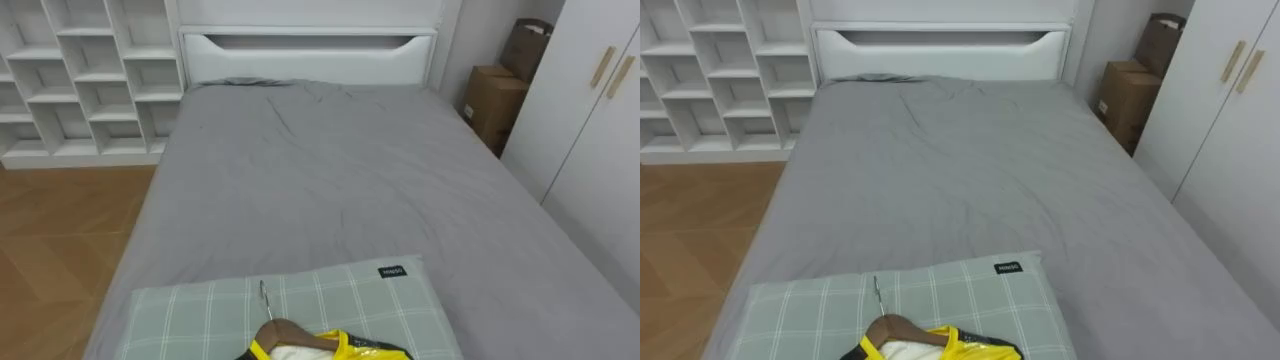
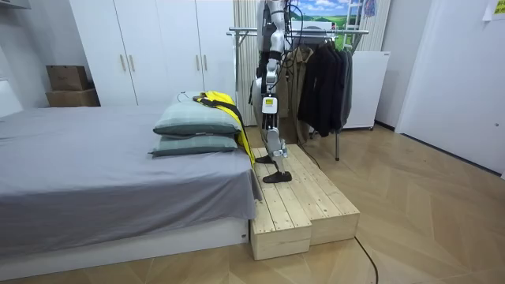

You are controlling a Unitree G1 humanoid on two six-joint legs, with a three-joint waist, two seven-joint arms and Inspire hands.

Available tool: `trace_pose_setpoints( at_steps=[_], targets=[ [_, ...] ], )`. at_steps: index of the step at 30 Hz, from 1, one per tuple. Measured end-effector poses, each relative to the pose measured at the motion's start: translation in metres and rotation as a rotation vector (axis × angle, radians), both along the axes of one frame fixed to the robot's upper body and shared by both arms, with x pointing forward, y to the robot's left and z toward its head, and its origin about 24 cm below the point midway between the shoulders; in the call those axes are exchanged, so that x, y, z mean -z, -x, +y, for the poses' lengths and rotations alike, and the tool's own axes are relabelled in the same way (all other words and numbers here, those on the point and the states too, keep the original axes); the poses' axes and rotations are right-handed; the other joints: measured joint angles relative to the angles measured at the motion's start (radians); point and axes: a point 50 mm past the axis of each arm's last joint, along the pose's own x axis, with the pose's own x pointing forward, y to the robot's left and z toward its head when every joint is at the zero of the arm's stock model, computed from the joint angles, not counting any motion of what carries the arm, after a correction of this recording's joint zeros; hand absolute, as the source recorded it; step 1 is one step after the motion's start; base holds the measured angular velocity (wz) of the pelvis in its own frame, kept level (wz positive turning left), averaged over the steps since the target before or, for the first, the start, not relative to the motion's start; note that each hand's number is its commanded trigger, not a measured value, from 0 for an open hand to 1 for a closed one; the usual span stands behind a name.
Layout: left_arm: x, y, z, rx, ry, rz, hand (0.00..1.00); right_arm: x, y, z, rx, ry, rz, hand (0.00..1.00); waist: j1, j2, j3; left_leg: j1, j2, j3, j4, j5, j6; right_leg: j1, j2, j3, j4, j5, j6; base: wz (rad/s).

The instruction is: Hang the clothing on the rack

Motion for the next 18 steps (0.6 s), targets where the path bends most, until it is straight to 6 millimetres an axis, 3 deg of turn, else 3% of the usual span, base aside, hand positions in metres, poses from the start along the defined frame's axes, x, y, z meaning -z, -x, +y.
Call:
trace_pose_setpoints(
  at_steps=[18],
  targets=[
    [-0.0013,-0.0004,0.0046,-0.036,-0.056,-0.037,0.00,0.0003,0.0003,0.0016,0.050,-0.022,-0.014,0.00,-0.002,0.002,-0.0045,-0.004,0.000,0.000,-0.003,0.000,0.000,0.004,0.001,-0.001,-0.013,0.004,0.002,0.00]
  ],
)
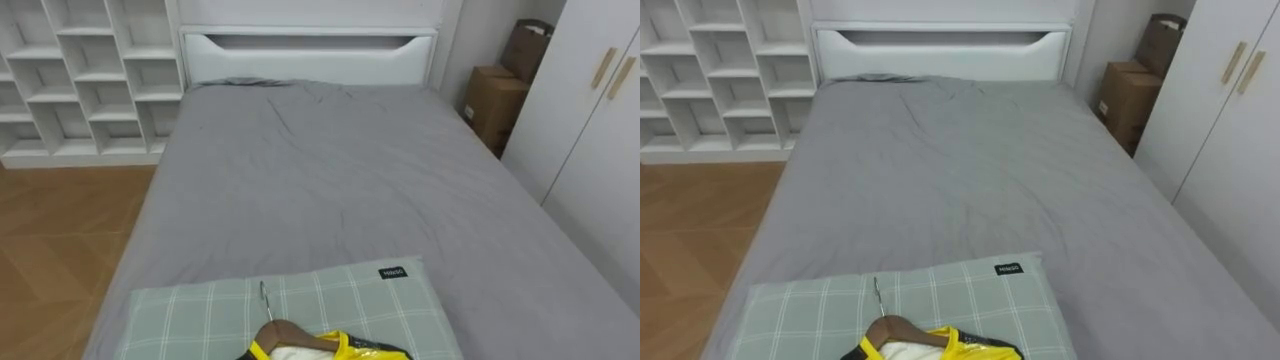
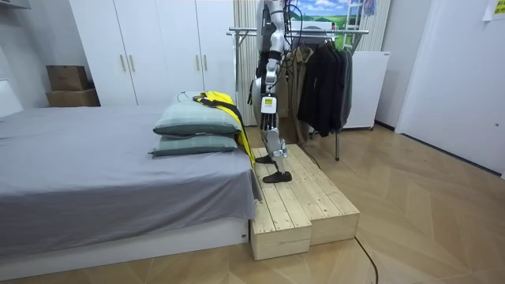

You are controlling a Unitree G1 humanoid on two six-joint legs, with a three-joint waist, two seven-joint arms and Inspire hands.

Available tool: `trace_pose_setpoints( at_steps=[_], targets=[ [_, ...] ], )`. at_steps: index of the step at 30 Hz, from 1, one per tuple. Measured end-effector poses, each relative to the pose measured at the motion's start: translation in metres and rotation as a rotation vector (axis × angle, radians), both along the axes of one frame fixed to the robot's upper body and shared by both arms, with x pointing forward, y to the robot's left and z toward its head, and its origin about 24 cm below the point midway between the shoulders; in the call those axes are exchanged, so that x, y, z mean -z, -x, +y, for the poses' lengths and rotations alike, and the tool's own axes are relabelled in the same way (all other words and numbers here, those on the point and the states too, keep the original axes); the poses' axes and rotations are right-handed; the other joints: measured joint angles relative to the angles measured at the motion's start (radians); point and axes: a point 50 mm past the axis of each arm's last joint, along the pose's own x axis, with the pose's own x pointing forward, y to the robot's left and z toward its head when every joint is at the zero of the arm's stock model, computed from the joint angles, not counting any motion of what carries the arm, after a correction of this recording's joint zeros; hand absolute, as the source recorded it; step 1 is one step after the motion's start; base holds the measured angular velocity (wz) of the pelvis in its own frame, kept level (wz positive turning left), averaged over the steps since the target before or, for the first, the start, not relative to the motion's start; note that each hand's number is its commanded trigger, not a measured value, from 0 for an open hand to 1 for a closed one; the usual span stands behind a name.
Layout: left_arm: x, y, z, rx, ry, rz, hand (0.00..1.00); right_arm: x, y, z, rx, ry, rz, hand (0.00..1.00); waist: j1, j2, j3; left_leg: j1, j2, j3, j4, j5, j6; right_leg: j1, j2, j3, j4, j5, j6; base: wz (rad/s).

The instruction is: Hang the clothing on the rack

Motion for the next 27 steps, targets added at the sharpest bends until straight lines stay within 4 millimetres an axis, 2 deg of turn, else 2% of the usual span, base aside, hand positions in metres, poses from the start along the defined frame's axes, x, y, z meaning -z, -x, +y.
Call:
trace_pose_setpoints(
  at_steps=[6,12,18,23,27],
  targets=[
    [-0.001,0.002,0.006,-0.106,-0.019,-0.027,0.00,0.000,0.001,-0.001,-0.015,-0.001,0.004,0.00,0.003,0.001,-0.0007,0.010,0.000,0.002,0.000,0.000,0.000,0.009,0.000,0.001,0.003,0.000,0.000,0.00],
    [-0.005,-0.008,0.016,-0.131,-0.114,-0.105,0.00,0.000,0.002,-0.002,-0.015,0.000,0.004,0.00,0.001,0.005,0.0020,0.022,0.000,0.000,-0.002,0.000,0.000,0.023,0.000,0.002,0.001,0.000,0.000,0.00],
    [-0.013,-0.029,0.032,-0.140,-0.267,-0.228,0.00,0.000,0.002,-0.004,-0.020,0.004,0.011,0.00,-0.002,0.016,0.0009,0.020,0.001,0.000,-0.003,0.000,0.000,0.021,0.000,-0.004,0.005,0.000,0.000,0.00],
    [-0.027,-0.055,0.045,-0.158,-0.424,-0.411,0.00,-0.002,0.001,-0.007,-0.034,0.001,-0.008,0.00,-0.005,0.026,0.0021,0.024,-0.001,0.000,-0.032,0.004,0.005,0.017,0.000,0.001,0.002,0.001,0.001,0.00],
    [-0.029,-0.059,0.045,-0.149,-0.474,-0.455,0.00,-0.002,-0.001,-0.009,-0.039,0.006,-0.020,0.00,-0.013,0.031,0.0047,0.024,-0.001,0.000,-0.031,0.004,0.005,0.016,0.000,0.001,0.001,0.001,0.001,0.00]
  ],
)
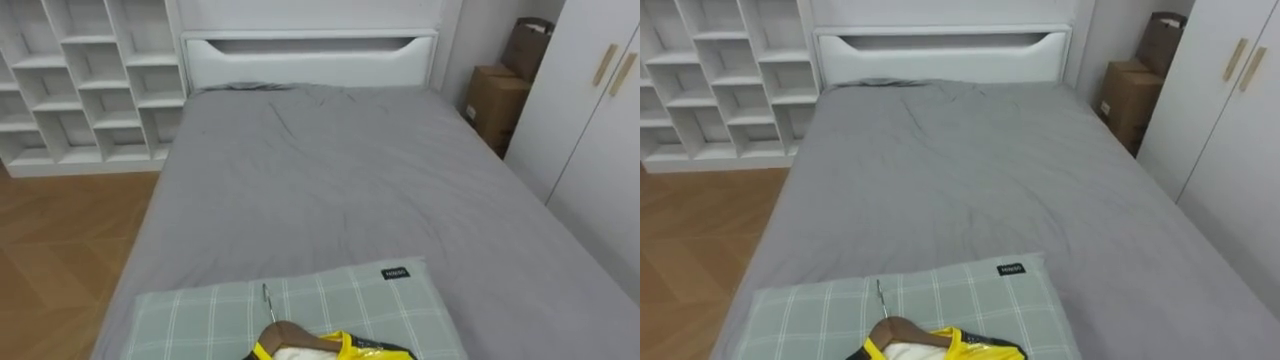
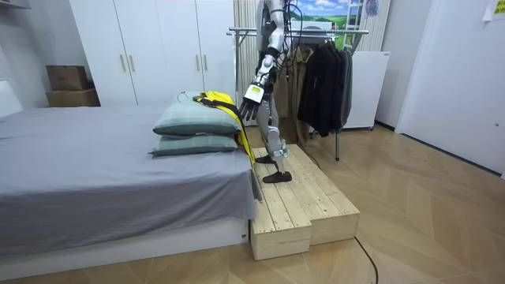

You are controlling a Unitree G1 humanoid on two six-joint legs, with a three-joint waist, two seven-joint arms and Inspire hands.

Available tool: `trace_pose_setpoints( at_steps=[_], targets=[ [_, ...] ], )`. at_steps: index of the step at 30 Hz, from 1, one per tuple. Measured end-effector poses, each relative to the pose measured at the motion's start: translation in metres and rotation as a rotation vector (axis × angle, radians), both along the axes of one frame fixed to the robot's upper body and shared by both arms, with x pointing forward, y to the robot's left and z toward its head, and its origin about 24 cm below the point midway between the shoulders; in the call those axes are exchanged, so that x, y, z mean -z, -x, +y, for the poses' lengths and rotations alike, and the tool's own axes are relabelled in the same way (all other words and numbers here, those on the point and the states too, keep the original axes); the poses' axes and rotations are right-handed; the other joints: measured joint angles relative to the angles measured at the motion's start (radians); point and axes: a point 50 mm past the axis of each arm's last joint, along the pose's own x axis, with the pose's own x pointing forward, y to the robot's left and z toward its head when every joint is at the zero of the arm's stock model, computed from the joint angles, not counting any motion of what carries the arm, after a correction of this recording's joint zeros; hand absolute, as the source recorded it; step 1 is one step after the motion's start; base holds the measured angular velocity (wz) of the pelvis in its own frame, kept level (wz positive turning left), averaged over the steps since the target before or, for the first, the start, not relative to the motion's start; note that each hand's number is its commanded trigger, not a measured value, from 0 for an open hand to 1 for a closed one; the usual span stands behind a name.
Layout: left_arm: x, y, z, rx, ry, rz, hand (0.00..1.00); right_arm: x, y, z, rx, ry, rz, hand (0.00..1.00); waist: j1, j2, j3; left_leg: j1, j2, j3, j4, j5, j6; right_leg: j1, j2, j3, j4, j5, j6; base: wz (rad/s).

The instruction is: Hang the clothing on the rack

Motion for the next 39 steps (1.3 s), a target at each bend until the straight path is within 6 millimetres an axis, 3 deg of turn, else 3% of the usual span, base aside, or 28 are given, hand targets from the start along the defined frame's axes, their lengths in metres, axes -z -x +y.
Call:
trace_pose_setpoints(
  at_steps=[6,9,23,27,32,39],
  targets=[
    [-0.002,-0.006,-0.004,0.051,-0.044,-0.025,0.00,-0.001,-0.007,0.001,-0.044,0.009,-0.027,0.00,-0.011,0.003,-0.0013,-0.004,0.000,0.001,-0.002,0.000,0.000,-0.007,0.000,0.002,0.001,0.000,0.000,0.00],
    [-0.007,-0.018,-0.006,0.128,-0.089,-0.059,0.00,-0.001,-0.009,0.002,-0.054,0.009,-0.034,0.00,-0.012,0.001,0.0005,-0.006,0.000,0.001,-0.003,0.000,0.000,-0.009,0.000,0.000,0.001,0.000,0.000,0.00],
    [-0.045,-0.097,-0.031,0.511,-0.236,-0.332,0.00,-0.002,-0.018,0.002,-0.091,0.004,-0.065,0.00,-0.055,0.011,-0.0004,-0.005,-0.001,0.000,-0.002,0.000,0.000,-0.010,0.000,0.007,0.002,0.000,0.000,0.00],
    [-0.048,-0.103,-0.036,0.558,-0.240,-0.360,0.00,-0.003,-0.020,0.002,-0.090,-0.002,-0.081,0.00,-0.067,0.012,-0.0025,-0.005,-0.001,0.003,-0.002,0.000,0.000,-0.012,0.001,0.013,0.001,0.000,0.000,-0.04],
    [-0.071,-0.124,-0.046,0.665,-0.307,-0.482,0.00,-0.004,-0.023,0.002,-0.104,-0.021,-0.097,0.00,-0.067,0.009,-0.0023,-0.010,-0.001,0.009,-0.002,0.000,0.000,-0.021,0.001,0.016,0.001,0.000,0.000,-0.03],
    [-0.071,-0.126,-0.059,0.748,-0.299,-0.482,0.00,-0.004,-0.027,0.004,-0.123,-0.052,-0.111,0.00,-0.068,0.006,-0.0038,-0.014,-0.001,0.014,-0.002,0.000,0.000,-0.039,0.002,0.023,0.019,0.001,0.000,-0.04]
  ],
)
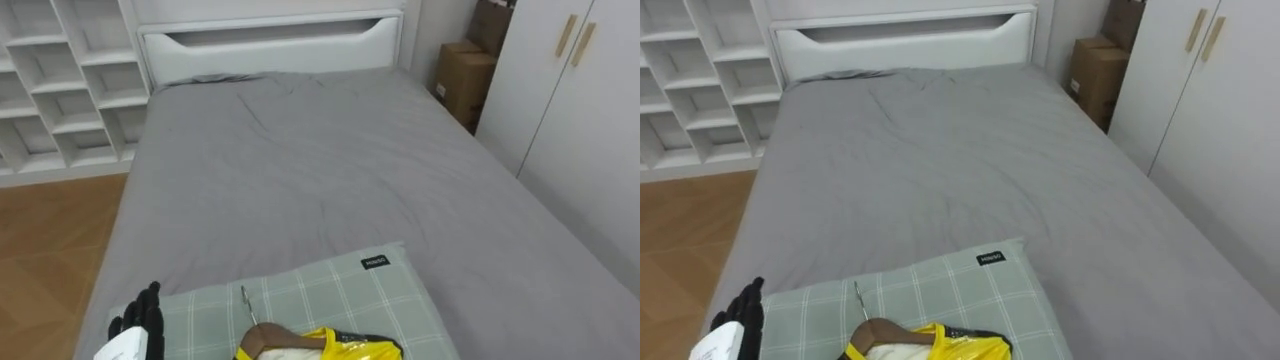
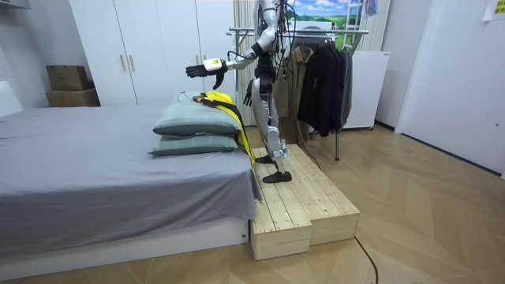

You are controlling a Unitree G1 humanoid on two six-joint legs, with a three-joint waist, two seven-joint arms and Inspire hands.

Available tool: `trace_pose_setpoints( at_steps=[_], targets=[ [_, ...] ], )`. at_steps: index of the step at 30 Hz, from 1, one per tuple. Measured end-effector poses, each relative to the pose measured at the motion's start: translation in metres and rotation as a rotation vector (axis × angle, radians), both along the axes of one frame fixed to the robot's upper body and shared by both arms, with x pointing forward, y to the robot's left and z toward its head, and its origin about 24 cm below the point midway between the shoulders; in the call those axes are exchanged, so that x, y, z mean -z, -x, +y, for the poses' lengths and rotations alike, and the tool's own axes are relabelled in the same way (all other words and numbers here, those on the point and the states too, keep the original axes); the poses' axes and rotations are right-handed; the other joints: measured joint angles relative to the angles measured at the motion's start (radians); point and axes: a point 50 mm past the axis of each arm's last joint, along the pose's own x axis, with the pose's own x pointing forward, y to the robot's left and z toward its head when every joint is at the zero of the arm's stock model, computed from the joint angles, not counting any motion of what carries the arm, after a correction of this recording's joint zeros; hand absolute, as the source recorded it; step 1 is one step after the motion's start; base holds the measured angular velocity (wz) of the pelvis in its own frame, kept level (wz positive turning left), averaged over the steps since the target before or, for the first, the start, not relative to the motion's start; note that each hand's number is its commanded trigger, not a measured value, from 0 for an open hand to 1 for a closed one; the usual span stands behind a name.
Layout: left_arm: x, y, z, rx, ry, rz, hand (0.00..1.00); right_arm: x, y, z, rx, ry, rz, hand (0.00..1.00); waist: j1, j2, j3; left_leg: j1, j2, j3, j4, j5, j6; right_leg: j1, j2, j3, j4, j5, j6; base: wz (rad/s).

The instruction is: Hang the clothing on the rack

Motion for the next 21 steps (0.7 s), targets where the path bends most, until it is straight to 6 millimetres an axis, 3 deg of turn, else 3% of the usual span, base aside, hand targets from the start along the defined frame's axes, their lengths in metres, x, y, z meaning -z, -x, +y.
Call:
trace_pose_setpoints(
  at_steps=[9,21],
  targets=[
    [0.003,0.000,-0.003,0.041,0.024,0.061,0.00,0.000,-0.003,0.001,-0.037,0.004,-0.007,0.00,0.000,-0.003,-0.0001,0.004,0.000,0.001,-0.001,0.000,0.000,0.004,0.000,0.001,-0.001,0.003,0.000,0.00],
    [0.008,0.001,-0.012,0.106,0.046,0.119,0.00,-0.001,-0.006,0.001,-0.046,0.007,-0.018,0.00,-0.007,0.021,0.0020,0.009,0.000,0.017,-0.001,0.000,0.000,0.002,0.001,0.014,0.000,0.004,0.001,-0.03]
  ],
)
